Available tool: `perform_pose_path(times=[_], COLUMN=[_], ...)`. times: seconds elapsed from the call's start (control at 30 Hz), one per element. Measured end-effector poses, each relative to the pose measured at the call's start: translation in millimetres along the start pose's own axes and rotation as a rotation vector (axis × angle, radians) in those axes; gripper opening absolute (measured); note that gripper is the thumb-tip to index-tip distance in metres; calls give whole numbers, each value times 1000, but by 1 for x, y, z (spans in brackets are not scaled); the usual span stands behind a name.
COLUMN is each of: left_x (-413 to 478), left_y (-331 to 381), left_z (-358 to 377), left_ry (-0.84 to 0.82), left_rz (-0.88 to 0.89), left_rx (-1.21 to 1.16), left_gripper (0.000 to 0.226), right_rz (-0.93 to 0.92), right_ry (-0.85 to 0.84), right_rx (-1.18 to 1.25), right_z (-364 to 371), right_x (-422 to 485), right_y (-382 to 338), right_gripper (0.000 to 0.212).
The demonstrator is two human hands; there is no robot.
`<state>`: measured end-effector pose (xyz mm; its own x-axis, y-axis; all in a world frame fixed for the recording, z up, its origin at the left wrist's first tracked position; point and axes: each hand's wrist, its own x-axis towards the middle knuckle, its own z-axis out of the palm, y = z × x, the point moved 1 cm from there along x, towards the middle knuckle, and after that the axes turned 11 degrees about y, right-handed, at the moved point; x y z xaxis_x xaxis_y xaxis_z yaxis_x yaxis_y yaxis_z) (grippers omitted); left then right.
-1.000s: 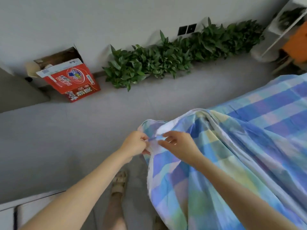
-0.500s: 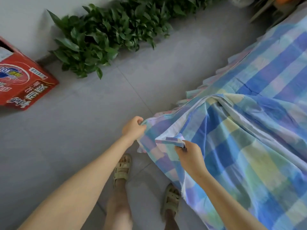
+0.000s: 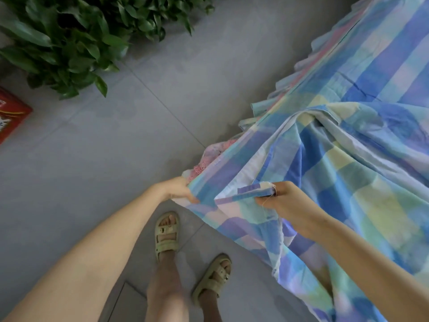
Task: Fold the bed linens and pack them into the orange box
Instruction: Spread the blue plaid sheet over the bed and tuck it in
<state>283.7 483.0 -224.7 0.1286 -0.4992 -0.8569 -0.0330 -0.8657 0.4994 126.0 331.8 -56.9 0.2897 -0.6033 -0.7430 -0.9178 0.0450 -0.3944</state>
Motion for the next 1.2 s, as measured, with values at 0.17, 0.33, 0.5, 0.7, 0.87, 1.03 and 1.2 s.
perform_pose_path(times=[0.17,0.33,0.5,0.7,0.87,1.03,1.2], left_x=[-37,-107,-186,-251,-283,-320,-351], left_y=[-39,-14,8,44,96,145,189], left_z=[19,20,32,71,78,95,104], left_ry=[179,264,70,516,845,724,403], left_rz=[13,107,6,-55,144,383,459], left_rx=[-1,-179,-209,-538,-544,-416,-476], left_gripper=[30,27,49,12,13,24,40], right_rz=[-84,-156,-202,-363,-469,-397,-421], right_ry=[73,171,187,348,584,765,640], right_rx=[-53,3,114,95,167,339,145], right_z=[-2,-15,-39,-64,-73,-87,-68], right_x=[-26,-74,-137,-203,-233,-252,-267], right_y=[-2,-1,4,18,26,24,18], right_gripper=[17,17,20,38,44,49,39])
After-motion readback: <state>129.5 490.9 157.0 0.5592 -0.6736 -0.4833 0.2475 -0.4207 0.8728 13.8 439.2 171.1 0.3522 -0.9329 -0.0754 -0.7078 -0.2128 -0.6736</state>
